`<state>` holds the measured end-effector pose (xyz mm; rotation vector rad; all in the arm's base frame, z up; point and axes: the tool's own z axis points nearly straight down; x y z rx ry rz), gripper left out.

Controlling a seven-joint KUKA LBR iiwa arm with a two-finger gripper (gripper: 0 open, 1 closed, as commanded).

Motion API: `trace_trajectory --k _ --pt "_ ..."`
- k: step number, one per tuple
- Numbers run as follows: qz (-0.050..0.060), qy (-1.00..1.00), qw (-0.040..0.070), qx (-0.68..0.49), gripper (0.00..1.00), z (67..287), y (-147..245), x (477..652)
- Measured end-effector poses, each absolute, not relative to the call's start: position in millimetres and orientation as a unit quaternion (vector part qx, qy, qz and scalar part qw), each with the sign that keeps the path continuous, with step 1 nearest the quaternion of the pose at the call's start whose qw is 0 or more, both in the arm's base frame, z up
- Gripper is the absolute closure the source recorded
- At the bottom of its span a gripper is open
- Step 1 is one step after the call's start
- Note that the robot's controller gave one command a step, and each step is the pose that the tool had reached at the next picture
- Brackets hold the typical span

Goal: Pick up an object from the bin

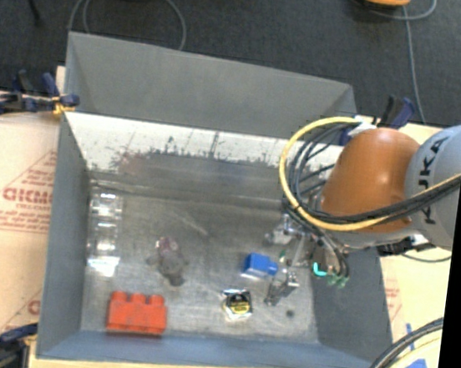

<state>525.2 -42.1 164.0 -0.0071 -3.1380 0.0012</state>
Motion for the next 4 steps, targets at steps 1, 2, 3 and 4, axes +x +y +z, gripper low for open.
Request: trace_trajectory --k 1,2,3,4 --pt "0.001 -0.993 -0.002 0.116 0.0 75 -36 547.2" --pt "0.002 -0.993 -0.009 0.116 1.0 76 -36 549.6" --pt "0.002 -1.0 -0.006 0.023 1.0 197 -106 533.8" --pt "0.0 -1.0 -0.002 0.024 0.0 193 -104 532.6"
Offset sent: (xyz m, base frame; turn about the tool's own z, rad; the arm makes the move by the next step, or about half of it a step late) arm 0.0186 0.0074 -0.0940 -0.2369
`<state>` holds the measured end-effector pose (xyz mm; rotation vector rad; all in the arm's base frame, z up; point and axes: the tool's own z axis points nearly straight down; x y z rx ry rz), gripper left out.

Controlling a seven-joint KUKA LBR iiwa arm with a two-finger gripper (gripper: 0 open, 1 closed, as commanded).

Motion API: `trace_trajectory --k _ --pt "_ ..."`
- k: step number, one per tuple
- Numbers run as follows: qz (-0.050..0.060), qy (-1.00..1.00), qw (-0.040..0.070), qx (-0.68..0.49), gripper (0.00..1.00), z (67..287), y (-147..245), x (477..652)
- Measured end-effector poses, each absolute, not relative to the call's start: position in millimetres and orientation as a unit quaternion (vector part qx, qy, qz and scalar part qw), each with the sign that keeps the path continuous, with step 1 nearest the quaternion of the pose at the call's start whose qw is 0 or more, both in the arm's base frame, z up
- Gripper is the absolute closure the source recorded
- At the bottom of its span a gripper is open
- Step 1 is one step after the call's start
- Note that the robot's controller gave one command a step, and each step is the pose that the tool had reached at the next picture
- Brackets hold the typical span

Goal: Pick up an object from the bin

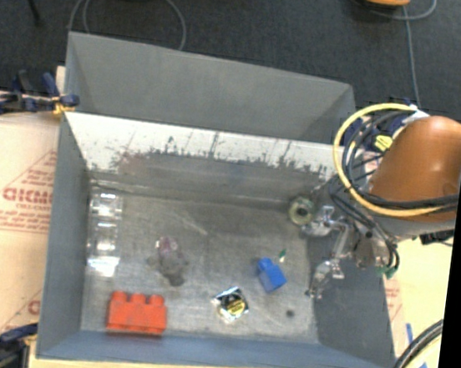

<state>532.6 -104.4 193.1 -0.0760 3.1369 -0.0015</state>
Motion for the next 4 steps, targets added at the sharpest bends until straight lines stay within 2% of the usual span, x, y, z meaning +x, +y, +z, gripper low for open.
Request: trace_trajectory --k 1,2,3,4 --pt "-0.002 0.98 0.003 -0.201 0.0 73 -52 559.3" --pt "-0.002 0.97 0.007 -0.242 0.0 74 -127 561.8" --pt "-0.002 0.956 0.006 -0.294 0.0 74 -82 519.8" --pt "-0.003 0.956 0.011 -0.294 1.0 77 -82 523.3"
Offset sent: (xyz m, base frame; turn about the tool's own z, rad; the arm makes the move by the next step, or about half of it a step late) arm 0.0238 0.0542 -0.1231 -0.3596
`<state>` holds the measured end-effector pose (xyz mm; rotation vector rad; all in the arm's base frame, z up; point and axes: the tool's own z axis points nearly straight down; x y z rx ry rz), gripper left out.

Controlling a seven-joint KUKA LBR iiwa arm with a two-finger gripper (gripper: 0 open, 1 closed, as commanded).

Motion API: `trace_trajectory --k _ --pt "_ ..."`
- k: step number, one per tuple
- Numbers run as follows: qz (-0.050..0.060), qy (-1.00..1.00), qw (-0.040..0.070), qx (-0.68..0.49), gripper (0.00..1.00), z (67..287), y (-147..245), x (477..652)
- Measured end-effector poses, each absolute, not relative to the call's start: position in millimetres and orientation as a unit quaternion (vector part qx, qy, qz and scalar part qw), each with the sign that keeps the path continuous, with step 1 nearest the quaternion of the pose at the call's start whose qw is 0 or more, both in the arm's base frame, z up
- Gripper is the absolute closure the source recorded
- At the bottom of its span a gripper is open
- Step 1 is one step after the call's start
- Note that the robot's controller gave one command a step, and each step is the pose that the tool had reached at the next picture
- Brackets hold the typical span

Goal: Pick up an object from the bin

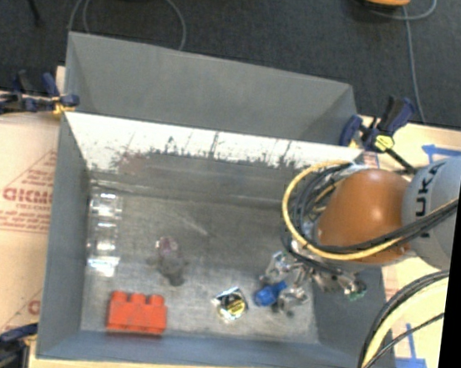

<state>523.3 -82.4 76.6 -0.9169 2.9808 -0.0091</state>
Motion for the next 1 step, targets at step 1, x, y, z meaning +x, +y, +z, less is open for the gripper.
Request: trace_trajectory --k 1 --pt "-0.003 0.901 0.004 -0.435 1.0 299.2 -80.4 495.6"
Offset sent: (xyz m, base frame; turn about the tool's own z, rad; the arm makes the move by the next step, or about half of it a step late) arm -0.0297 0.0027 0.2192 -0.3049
